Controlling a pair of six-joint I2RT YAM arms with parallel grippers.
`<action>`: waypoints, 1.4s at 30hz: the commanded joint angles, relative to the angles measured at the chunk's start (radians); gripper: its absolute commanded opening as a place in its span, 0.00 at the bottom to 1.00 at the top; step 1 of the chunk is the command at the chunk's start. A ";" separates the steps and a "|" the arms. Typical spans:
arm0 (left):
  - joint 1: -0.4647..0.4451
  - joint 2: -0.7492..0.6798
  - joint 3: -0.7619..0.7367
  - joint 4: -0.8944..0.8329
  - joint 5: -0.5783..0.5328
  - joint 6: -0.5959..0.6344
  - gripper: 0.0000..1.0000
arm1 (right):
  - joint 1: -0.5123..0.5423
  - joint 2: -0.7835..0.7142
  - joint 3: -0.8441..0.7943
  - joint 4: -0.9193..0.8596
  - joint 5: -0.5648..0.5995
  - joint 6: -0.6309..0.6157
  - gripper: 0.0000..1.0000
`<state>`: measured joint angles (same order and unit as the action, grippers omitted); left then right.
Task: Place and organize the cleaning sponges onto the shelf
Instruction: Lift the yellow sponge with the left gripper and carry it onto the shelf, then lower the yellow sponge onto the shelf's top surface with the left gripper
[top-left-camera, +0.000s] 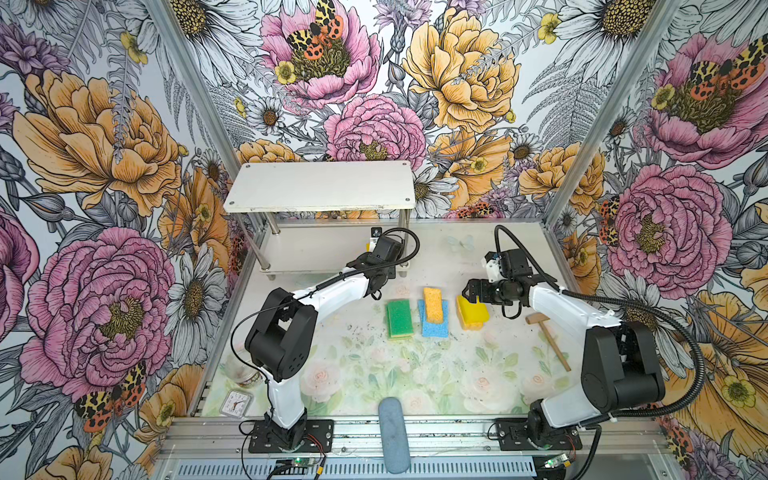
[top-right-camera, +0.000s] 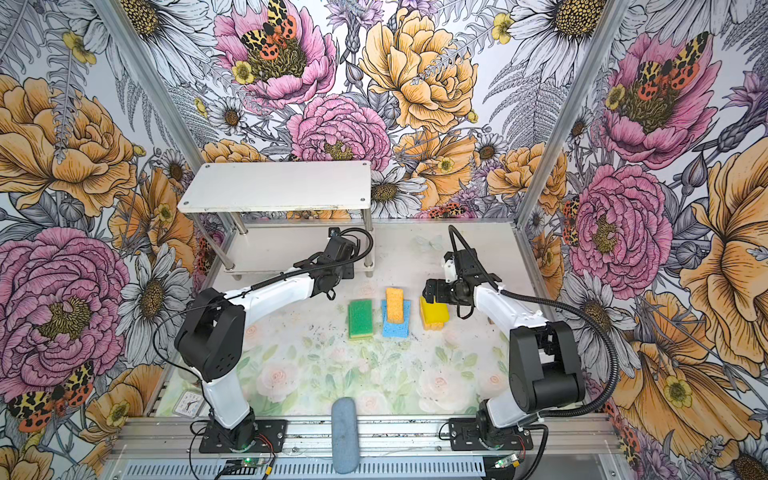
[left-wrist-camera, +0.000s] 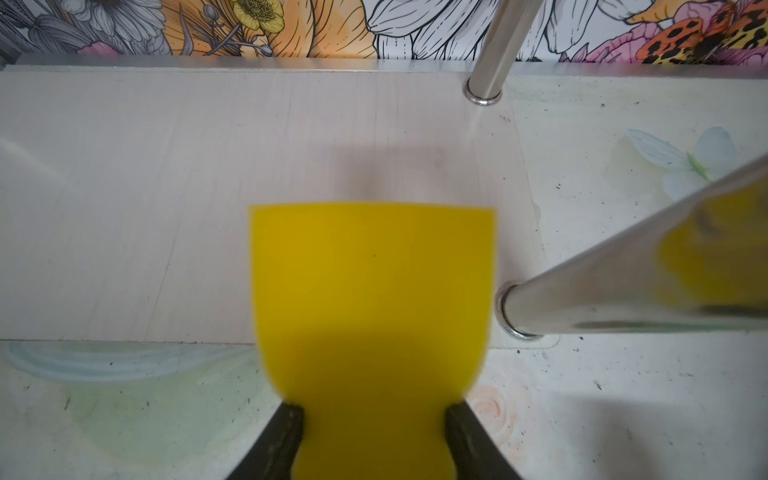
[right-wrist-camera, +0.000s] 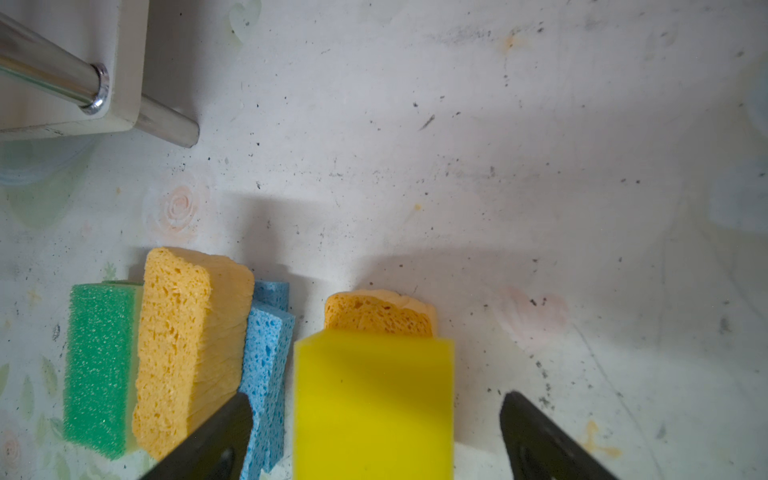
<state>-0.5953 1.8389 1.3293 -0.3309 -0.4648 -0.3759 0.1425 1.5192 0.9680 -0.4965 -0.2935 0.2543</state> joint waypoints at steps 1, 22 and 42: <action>0.006 0.019 0.018 0.056 0.027 0.035 0.44 | -0.006 0.009 0.017 0.012 -0.003 0.009 0.95; 0.051 0.053 0.004 0.176 0.066 0.053 0.44 | -0.007 0.017 0.012 0.013 -0.003 0.011 0.95; 0.069 0.140 0.108 0.118 0.116 0.084 0.45 | -0.006 -0.001 0.019 0.012 -0.007 0.010 0.95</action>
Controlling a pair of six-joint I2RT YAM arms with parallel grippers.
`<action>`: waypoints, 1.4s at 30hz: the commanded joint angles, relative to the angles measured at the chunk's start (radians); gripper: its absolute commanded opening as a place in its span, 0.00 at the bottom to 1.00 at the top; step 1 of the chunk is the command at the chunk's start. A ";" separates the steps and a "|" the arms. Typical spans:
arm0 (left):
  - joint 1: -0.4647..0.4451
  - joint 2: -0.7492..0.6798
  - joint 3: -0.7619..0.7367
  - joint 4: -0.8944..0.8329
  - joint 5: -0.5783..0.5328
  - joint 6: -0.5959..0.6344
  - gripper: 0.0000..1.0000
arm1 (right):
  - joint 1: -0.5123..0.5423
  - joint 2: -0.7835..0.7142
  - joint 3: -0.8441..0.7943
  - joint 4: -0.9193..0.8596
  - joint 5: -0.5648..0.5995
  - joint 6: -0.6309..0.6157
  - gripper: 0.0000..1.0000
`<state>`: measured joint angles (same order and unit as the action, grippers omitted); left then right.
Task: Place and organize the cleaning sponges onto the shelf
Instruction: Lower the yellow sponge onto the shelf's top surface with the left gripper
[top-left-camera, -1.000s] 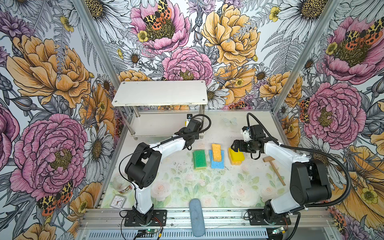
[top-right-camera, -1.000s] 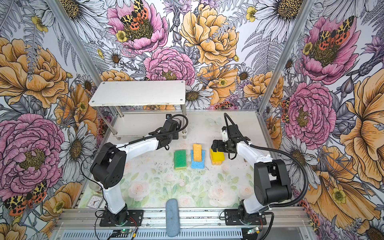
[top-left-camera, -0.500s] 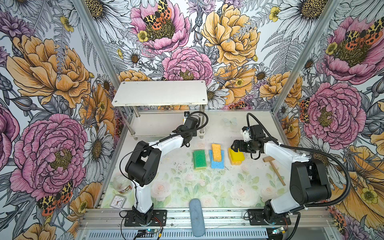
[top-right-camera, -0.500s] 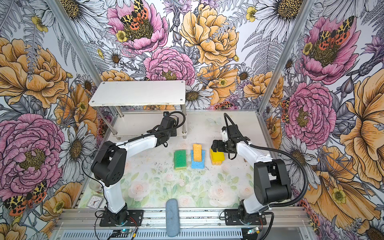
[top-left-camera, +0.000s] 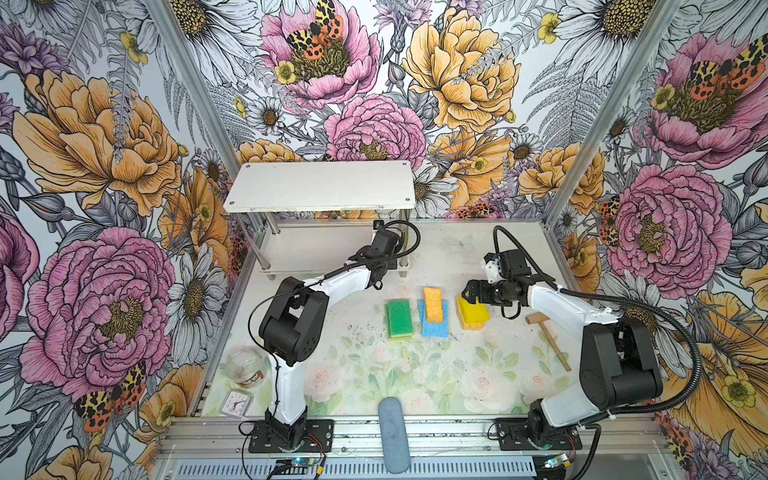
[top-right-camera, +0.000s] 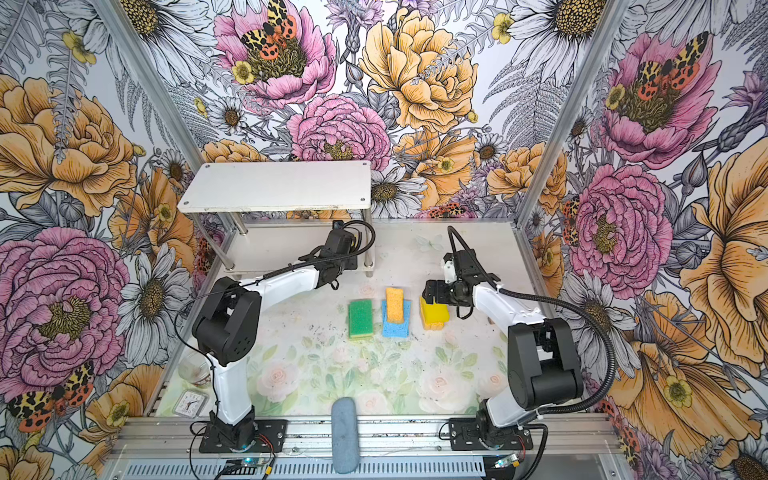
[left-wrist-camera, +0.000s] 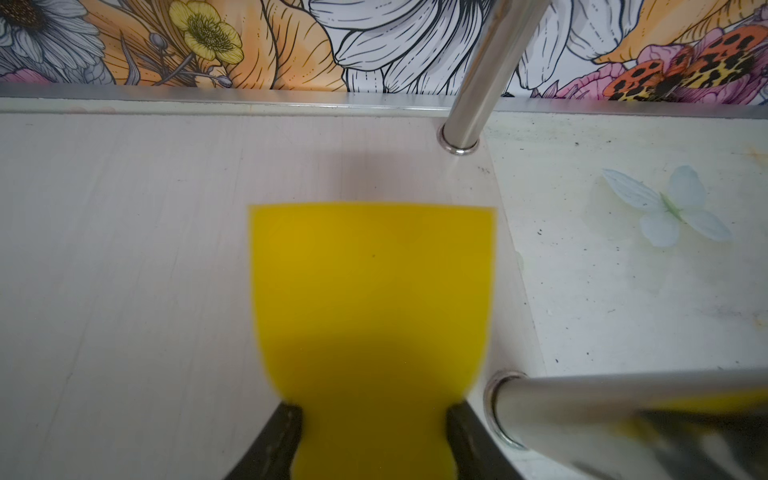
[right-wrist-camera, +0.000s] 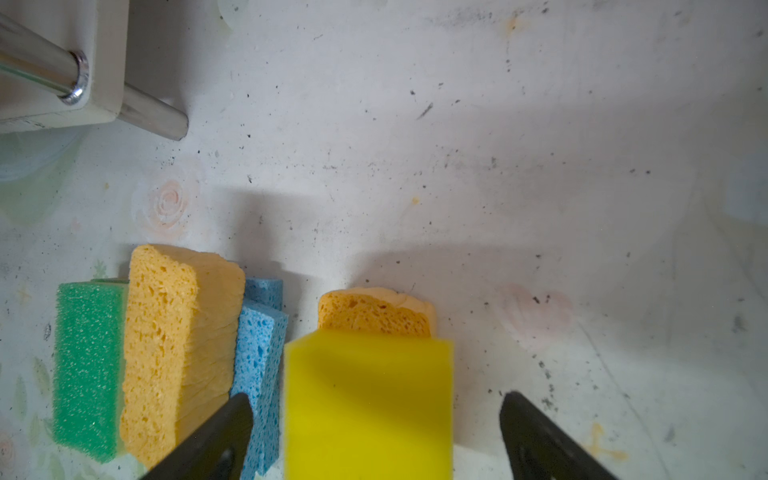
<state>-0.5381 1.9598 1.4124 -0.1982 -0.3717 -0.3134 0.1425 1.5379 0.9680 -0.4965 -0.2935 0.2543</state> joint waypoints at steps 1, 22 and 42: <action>0.014 0.021 0.027 -0.017 0.025 0.020 0.45 | -0.006 -0.019 0.019 0.012 -0.007 0.010 0.95; 0.023 0.062 0.040 -0.016 0.053 0.005 0.47 | -0.006 -0.017 0.011 0.013 -0.003 0.011 0.95; 0.034 0.085 0.055 -0.024 0.048 -0.013 0.56 | -0.006 -0.009 0.008 0.011 -0.001 0.008 0.95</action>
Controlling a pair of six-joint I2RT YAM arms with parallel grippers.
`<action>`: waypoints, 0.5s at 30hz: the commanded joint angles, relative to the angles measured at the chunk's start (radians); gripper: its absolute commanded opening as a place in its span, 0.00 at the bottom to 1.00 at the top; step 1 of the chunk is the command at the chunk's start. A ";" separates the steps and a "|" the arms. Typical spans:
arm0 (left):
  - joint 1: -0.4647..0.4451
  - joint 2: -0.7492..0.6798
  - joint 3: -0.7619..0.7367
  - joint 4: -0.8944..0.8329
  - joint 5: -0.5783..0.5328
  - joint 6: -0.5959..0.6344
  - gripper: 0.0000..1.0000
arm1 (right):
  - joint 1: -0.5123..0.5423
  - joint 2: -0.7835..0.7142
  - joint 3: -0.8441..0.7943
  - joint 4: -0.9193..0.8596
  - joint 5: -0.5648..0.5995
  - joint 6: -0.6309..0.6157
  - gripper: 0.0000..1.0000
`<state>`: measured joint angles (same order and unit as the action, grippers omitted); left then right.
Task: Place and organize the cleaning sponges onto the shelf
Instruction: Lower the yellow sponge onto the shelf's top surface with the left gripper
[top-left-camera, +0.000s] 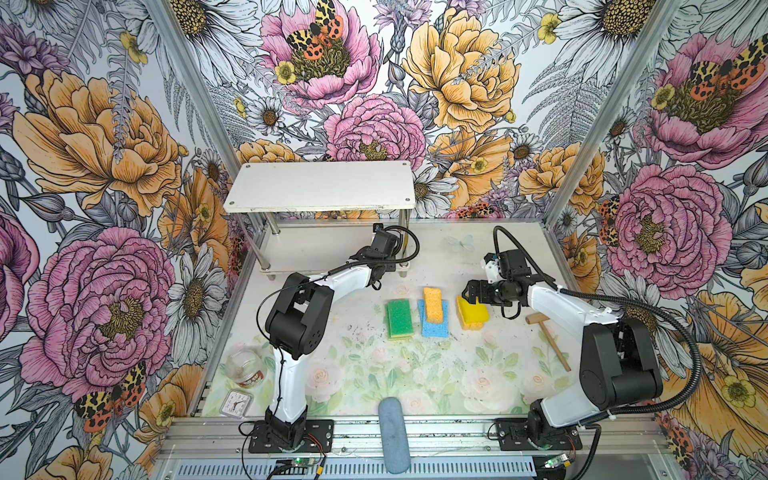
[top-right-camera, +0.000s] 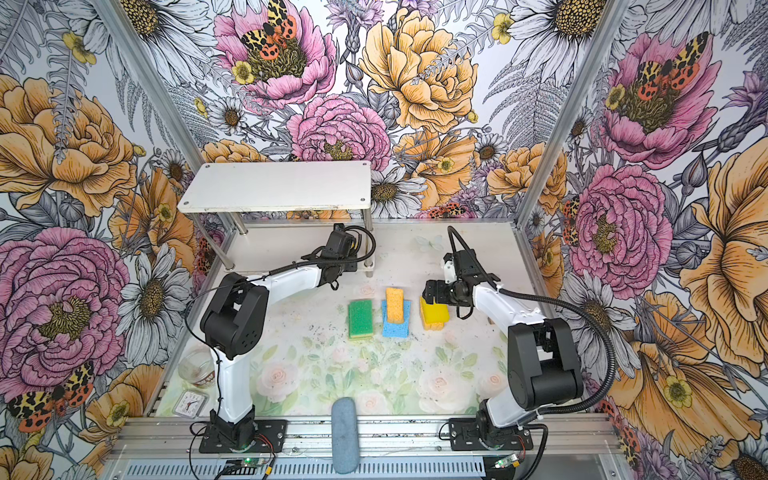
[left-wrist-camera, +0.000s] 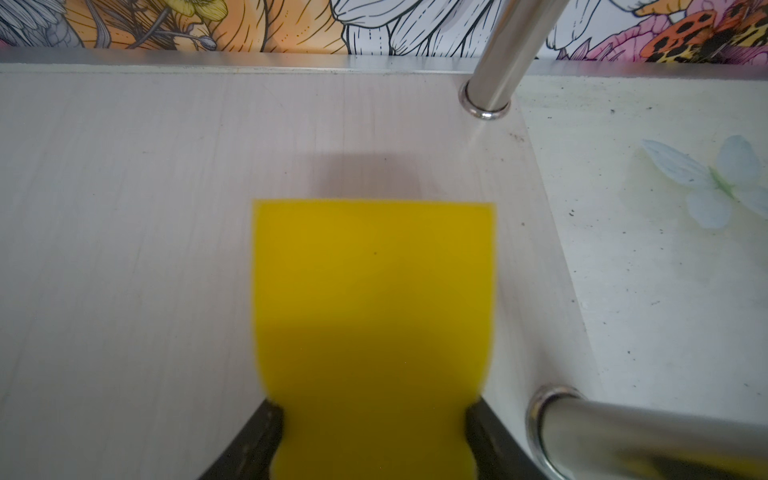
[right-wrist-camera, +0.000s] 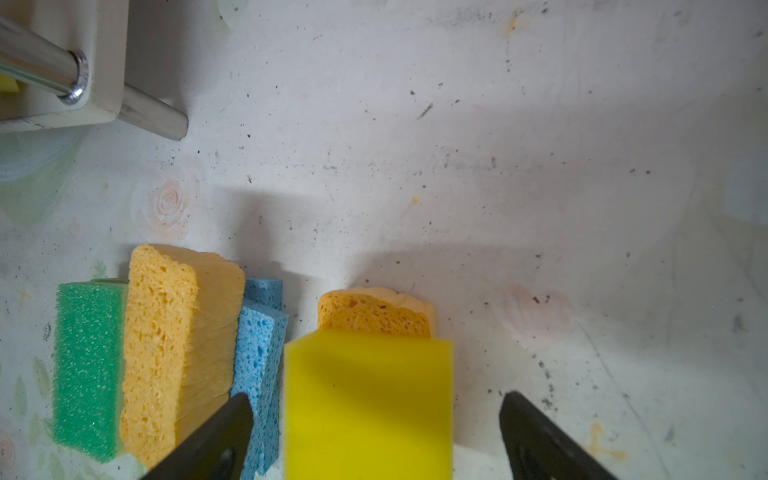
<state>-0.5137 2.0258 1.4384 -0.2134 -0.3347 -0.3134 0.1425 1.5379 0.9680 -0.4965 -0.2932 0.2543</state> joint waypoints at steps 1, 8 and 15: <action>0.009 0.018 0.030 -0.009 0.010 -0.012 0.57 | -0.007 -0.009 0.009 0.012 -0.001 0.008 0.95; 0.010 0.020 0.038 -0.011 0.008 -0.009 0.63 | -0.007 -0.005 0.010 0.012 -0.003 0.009 0.95; 0.017 0.014 0.037 -0.012 0.005 -0.010 0.69 | -0.007 -0.004 0.013 0.012 -0.004 0.007 0.95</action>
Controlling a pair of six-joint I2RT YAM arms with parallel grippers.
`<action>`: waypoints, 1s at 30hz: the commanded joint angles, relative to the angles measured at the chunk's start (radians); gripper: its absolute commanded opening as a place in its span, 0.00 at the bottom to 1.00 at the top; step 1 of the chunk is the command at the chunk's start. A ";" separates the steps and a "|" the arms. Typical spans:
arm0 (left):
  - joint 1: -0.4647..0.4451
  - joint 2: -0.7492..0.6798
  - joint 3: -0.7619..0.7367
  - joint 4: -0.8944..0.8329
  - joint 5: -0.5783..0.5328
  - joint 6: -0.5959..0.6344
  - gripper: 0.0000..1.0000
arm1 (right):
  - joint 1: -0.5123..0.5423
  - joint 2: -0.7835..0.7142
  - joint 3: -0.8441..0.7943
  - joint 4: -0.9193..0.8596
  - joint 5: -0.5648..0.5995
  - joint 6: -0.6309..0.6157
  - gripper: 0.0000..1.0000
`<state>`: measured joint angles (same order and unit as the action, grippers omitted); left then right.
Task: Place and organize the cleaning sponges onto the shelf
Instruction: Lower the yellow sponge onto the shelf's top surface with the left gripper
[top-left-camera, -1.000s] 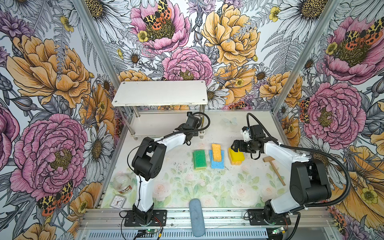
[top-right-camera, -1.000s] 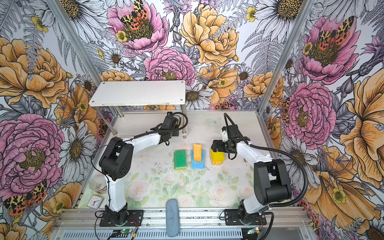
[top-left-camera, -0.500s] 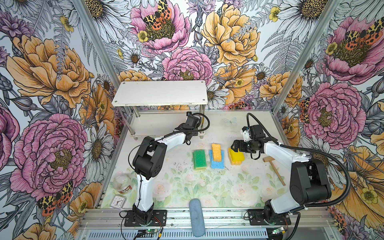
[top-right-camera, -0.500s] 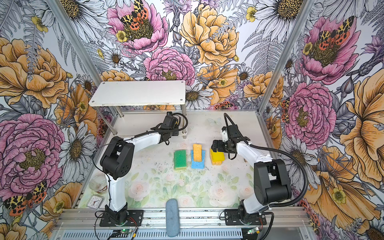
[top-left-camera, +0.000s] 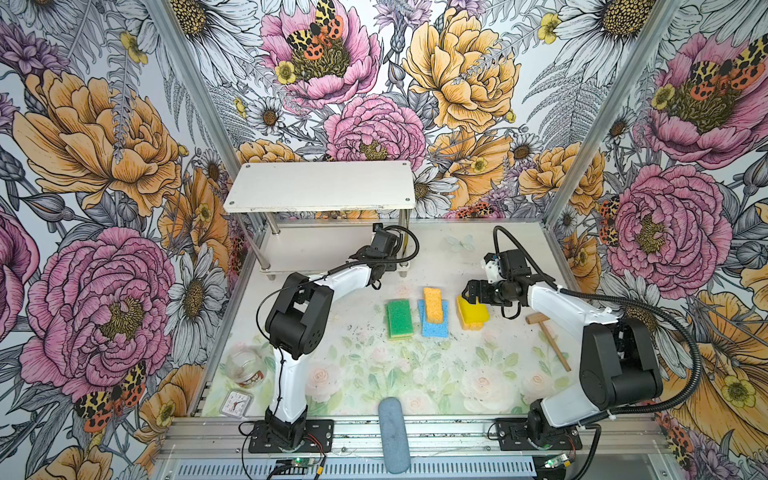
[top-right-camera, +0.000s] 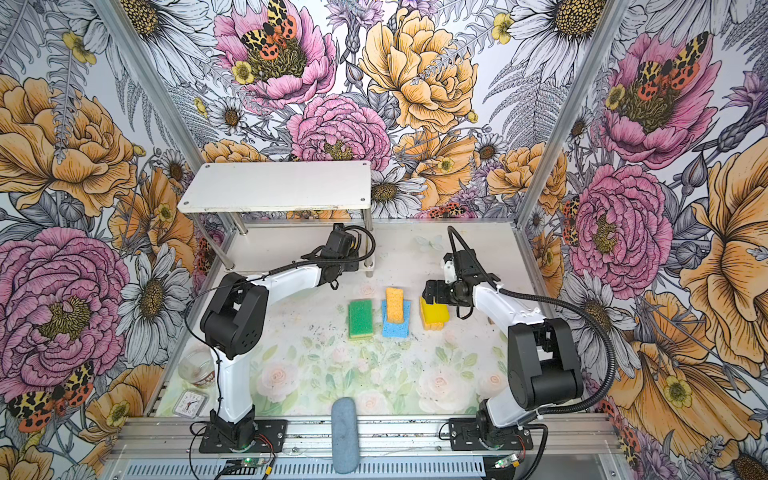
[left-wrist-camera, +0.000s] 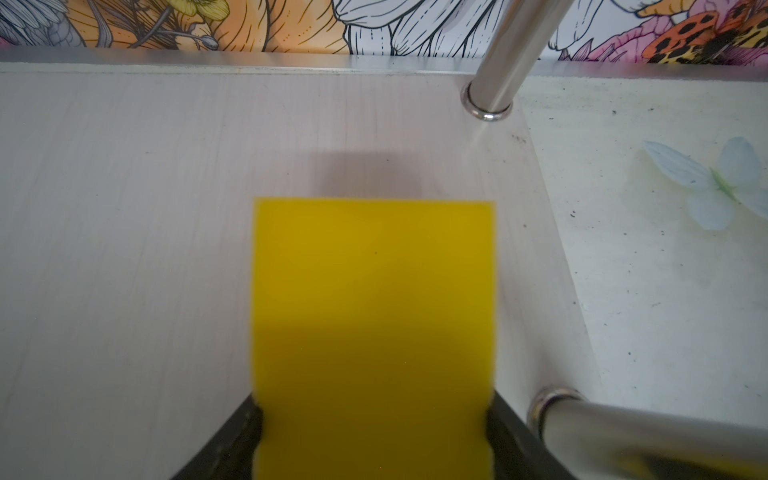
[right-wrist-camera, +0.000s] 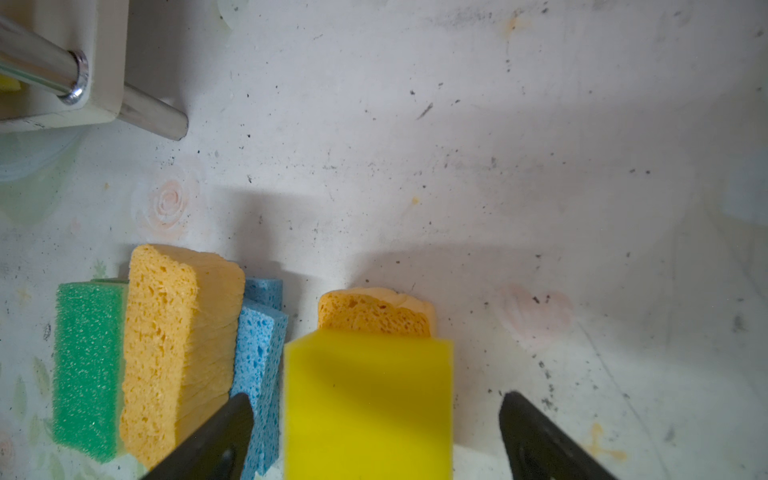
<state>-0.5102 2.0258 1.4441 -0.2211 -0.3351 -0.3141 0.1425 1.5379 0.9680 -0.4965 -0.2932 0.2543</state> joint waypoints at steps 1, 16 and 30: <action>0.013 0.011 0.032 -0.004 0.006 -0.008 0.71 | -0.006 -0.003 0.014 0.013 -0.004 0.007 0.95; 0.018 -0.009 0.038 -0.002 0.016 -0.013 0.78 | -0.008 -0.009 0.020 0.012 -0.012 0.009 0.95; 0.018 -0.047 -0.003 0.025 0.073 -0.026 0.79 | -0.006 -0.055 0.014 0.009 -0.021 0.009 0.95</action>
<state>-0.4995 2.0247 1.4551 -0.2199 -0.2996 -0.3241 0.1425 1.5208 0.9680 -0.4969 -0.2943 0.2543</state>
